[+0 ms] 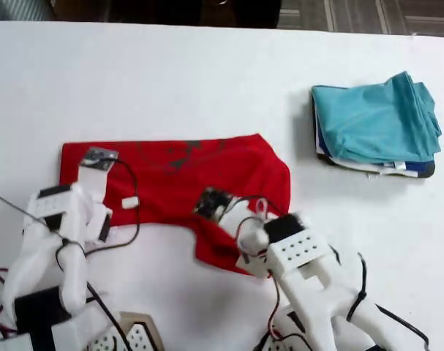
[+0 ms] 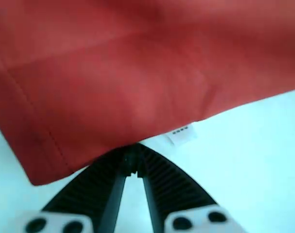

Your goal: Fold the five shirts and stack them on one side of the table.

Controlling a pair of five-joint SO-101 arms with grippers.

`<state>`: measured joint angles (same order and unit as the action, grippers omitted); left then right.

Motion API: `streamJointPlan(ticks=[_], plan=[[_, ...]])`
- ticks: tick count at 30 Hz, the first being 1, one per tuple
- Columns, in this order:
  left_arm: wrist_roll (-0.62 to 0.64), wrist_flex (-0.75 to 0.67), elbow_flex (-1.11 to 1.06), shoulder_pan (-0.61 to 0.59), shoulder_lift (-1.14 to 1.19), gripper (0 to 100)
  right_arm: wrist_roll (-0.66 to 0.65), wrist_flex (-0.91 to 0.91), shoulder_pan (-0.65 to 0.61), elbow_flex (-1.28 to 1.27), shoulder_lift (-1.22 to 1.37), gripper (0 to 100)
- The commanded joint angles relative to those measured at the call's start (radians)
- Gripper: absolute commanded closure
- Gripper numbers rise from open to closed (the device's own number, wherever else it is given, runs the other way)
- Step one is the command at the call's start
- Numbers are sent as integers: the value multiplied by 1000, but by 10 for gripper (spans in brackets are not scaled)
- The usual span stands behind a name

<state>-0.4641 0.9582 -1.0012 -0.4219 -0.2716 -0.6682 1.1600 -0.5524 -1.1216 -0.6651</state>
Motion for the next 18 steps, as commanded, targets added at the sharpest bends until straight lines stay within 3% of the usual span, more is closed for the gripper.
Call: streamJointPlan(ticks=[1, 6, 13, 18], plan=[[-3, -38, -8, 3, -23, 974, -9, 39, -90, 3, -31, 942], [-3, -41, -13, 3, -23, 974, -17, 41, -130, 8, -31, 925], [-5, -98, -16, 3, -15, 973, -17, -4, -145, 0, -21, 728], [-2, -135, -22, 6, -15, 973, -17, -1, -148, -2, -21, 740]])
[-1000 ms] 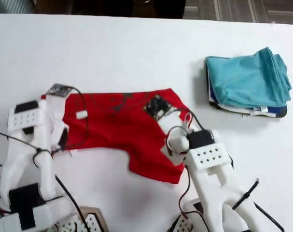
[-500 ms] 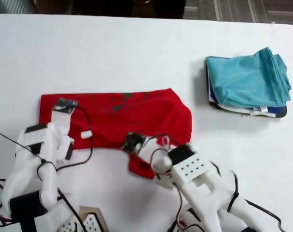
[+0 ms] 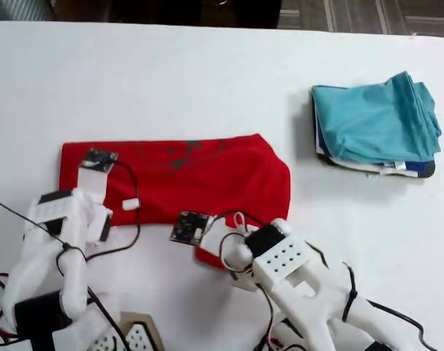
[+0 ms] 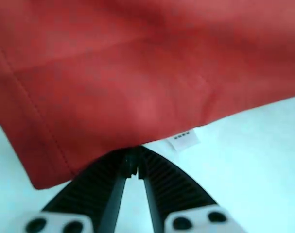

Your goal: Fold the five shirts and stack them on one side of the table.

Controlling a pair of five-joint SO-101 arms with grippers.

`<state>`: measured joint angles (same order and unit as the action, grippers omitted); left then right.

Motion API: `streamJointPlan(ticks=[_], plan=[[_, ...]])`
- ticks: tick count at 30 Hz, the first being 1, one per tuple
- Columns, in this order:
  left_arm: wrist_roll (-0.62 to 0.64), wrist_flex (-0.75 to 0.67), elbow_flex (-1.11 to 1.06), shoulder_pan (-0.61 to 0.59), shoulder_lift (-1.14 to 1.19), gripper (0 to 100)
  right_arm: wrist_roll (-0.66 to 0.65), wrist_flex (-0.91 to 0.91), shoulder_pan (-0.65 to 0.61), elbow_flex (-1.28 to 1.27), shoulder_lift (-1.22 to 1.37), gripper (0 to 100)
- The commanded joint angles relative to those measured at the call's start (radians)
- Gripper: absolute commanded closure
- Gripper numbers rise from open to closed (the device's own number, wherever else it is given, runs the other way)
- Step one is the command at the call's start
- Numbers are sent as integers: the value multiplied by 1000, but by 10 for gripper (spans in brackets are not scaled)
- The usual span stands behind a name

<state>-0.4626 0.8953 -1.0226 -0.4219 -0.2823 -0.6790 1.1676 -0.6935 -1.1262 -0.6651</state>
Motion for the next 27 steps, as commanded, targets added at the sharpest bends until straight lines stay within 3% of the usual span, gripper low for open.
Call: streamJointPlan(ticks=[1, 7, 17, 27], plan=[[-3, -74, -8, 6, -8, 973, -6, -10, -10, -5, -21, 740], [-3, -75, -13, 6, -11, 973, 0, -12, -101, -54, -21, 740], [-3, -75, -13, 6, -11, 973, 0, 110, -97, 103, -28, 741], [-3, -75, -13, 6, -11, 973, -3, -67, -99, -12, -21, 738]])
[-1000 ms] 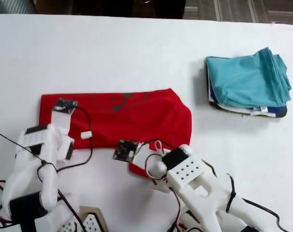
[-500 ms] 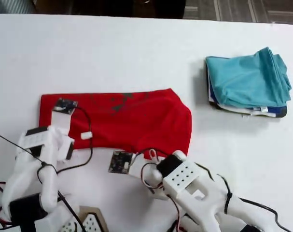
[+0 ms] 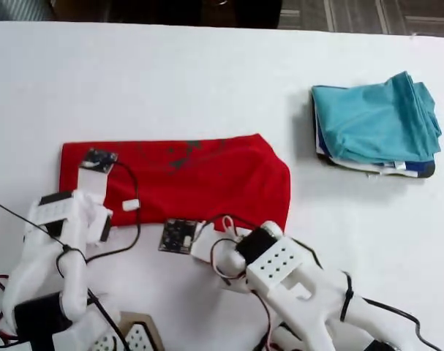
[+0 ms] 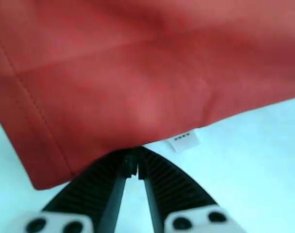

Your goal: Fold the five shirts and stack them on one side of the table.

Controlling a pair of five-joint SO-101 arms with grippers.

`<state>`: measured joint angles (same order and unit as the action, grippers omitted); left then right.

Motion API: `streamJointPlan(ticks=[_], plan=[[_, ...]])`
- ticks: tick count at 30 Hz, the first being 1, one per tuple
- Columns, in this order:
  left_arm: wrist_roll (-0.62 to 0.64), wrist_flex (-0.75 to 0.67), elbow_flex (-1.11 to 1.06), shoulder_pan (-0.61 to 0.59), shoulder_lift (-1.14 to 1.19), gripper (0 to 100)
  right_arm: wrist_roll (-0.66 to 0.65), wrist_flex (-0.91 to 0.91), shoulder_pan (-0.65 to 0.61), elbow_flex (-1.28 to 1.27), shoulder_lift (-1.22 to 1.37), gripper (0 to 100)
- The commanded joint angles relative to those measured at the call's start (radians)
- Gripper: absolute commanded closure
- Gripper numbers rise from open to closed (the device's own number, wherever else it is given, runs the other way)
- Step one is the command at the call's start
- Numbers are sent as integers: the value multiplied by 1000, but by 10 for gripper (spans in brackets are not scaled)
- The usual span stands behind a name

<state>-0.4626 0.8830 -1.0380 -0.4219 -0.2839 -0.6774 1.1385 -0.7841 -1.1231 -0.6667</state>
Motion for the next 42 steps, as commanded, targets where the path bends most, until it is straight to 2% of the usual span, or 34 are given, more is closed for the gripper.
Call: streamJointPlan(ticks=[1, 10, 17, 22, 31, 37, 42], plan=[[-3, -63, 2, 6, -9, 973, -3, -44, -10, -23, -19, 737], [-3, -63, 2, 6, -9, 973, -6, -142, -7, -114, 4, 737], [-3, -63, 2, 6, -9, 973, -3, -171, 58, 3, 251, 737], [-3, -63, 1, 6, -9, 973, -8, -124, 97, 129, 450, 744], [-3, -63, 1, 5, -8, 973, -2, -102, 104, 184, 518, 979], [-3, -63, 1, 5, -8, 973, -8, -90, 104, 210, 516, 980], [-3, -63, 1, 5, -8, 973, -20, 71, 107, 377, 516, 979]])
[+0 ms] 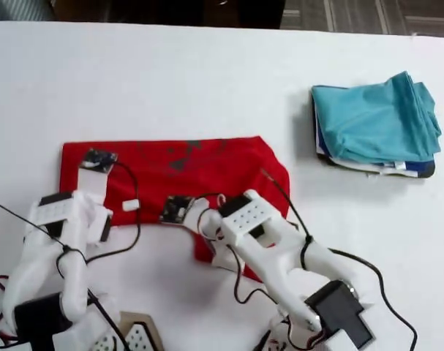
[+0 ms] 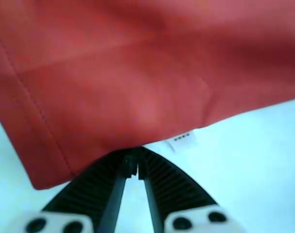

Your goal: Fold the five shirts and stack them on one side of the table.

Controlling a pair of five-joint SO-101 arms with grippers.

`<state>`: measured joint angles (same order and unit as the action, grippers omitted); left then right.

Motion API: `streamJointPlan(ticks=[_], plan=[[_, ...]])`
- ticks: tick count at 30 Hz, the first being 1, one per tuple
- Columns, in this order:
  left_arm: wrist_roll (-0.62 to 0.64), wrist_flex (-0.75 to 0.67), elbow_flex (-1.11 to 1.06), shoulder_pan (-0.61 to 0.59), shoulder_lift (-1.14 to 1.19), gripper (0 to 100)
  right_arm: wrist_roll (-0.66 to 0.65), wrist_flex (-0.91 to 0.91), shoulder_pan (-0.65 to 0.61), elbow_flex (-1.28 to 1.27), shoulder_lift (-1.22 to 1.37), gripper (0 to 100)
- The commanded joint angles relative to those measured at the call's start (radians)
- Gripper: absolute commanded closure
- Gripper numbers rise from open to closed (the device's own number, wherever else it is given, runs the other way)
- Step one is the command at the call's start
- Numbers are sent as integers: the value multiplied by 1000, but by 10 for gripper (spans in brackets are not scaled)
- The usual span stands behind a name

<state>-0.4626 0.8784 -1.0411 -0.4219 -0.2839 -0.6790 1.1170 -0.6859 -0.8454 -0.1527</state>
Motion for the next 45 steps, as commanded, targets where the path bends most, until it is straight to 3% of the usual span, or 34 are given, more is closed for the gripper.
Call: streamJointPlan(ticks=[1, 12, 26, 30, 35, 41, 45], plan=[[-3, -58, 4, 5, -8, 973, -43, 130, 16, 143, 2, 979], [-3, -58, 4, 5, -8, 973, -258, 208, 259, 583, 87, 979], [-3, -58, 4, 5, -8, 973, -255, 214, 271, 1270, 704, 975], [-3, -58, 4, 5, -8, 973, -253, 289, 277, 1455, 834, 953], [-3, -58, 4, 5, -8, 973, -83, 363, 331, 1680, 935, 804], [-3, -58, 4, 5, -8, 973, 69, 375, 423, 1907, 995, 800], [-3, -58, 4, 5, -8, 973, 86, 472, 427, 1978, 1003, 800]])
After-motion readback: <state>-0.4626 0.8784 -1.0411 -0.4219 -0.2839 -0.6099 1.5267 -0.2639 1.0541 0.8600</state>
